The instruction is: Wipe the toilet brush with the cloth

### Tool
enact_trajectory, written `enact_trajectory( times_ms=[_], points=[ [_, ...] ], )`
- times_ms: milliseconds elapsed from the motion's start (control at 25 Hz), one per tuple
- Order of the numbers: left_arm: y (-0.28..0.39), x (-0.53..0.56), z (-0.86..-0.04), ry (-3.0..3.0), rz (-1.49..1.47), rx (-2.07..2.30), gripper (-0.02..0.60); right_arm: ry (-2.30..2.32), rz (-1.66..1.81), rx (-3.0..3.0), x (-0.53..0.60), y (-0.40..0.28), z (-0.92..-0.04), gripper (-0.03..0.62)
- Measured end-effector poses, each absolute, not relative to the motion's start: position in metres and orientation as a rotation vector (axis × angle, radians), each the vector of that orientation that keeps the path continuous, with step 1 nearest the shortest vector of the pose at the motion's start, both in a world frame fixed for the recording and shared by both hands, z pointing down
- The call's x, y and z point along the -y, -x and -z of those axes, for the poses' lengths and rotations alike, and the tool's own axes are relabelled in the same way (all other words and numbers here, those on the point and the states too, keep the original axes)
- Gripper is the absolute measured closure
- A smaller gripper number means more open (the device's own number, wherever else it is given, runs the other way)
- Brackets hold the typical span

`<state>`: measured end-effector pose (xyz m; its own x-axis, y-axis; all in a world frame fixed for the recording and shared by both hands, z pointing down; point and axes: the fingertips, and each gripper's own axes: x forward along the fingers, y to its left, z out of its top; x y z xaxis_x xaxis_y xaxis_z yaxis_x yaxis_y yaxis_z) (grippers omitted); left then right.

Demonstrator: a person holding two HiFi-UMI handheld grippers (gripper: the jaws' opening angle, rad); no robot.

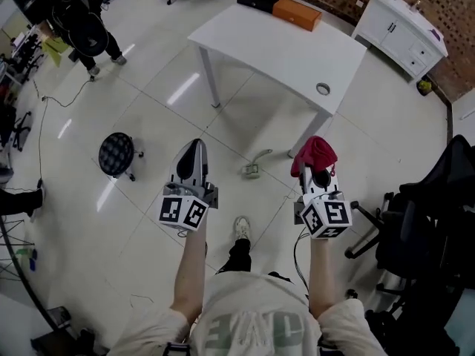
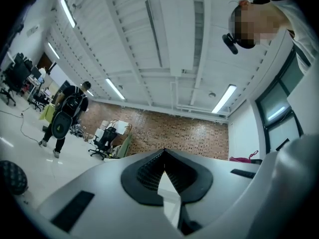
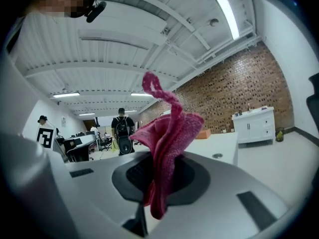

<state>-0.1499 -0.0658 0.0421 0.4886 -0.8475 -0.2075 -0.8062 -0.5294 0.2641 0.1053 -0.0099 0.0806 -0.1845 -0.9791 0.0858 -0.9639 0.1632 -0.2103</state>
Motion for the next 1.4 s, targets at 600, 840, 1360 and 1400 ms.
enact_trajectory(
  times_ms=[600, 840, 1360, 1400],
  points=[
    [0.139, -0.272, -0.001, -2.584, 0.601, 1.45, 0.577, 1.812, 0.257, -2.395, -0.312, -0.088, -0.03, 0.562],
    [0.117, -0.317, 0.005, -2.654, 0.58, 1.329, 0.577, 1.77, 0.335, -2.37, -0.358, -0.069, -0.032, 0.562],
    [0.141, -0.344, 0.017, -2.664, 0.616, 1.277, 0.577, 1.802, 0.324, -2.441, -0.394, -0.009, -0.039, 0.562],
    [0.141, -0.345, 0.017, -2.685, 0.599, 1.276, 0.577, 1.802, 0.324, -2.438, -0.394, -0.007, -0.039, 0.562]
  ],
)
